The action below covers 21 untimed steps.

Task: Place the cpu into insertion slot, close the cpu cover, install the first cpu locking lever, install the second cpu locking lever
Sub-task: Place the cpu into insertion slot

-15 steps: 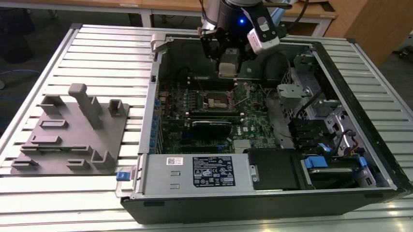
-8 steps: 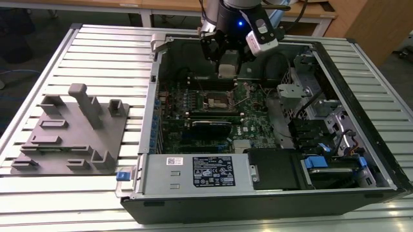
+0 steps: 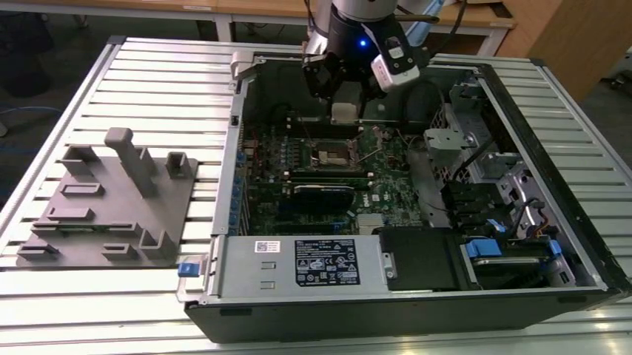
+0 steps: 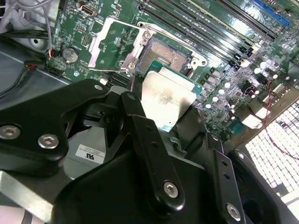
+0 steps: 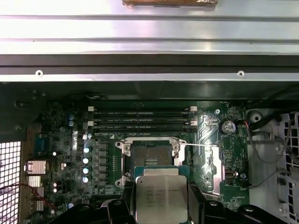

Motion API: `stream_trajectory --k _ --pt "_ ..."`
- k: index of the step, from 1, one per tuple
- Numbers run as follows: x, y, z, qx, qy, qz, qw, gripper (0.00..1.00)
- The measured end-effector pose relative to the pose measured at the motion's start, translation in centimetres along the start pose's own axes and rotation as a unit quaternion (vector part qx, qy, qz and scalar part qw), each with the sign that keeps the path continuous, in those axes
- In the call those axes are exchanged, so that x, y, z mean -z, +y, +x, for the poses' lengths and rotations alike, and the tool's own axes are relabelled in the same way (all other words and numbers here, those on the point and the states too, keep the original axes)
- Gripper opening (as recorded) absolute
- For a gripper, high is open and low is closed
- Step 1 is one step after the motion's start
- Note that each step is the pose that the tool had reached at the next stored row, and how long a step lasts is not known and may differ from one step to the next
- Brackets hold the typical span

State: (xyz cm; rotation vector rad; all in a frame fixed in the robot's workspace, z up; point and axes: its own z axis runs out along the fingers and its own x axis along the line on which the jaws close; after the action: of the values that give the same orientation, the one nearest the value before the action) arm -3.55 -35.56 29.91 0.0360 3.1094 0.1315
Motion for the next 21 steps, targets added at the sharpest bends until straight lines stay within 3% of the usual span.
stream_trajectory --k 11,21 --pt "-0.64 -0.05 0.11 0.0 0.0 -0.0001 1.0 0.54" --pt "-1.91 -0.16 0.2 0.0 0.0 -0.0001 1.0 0.54"
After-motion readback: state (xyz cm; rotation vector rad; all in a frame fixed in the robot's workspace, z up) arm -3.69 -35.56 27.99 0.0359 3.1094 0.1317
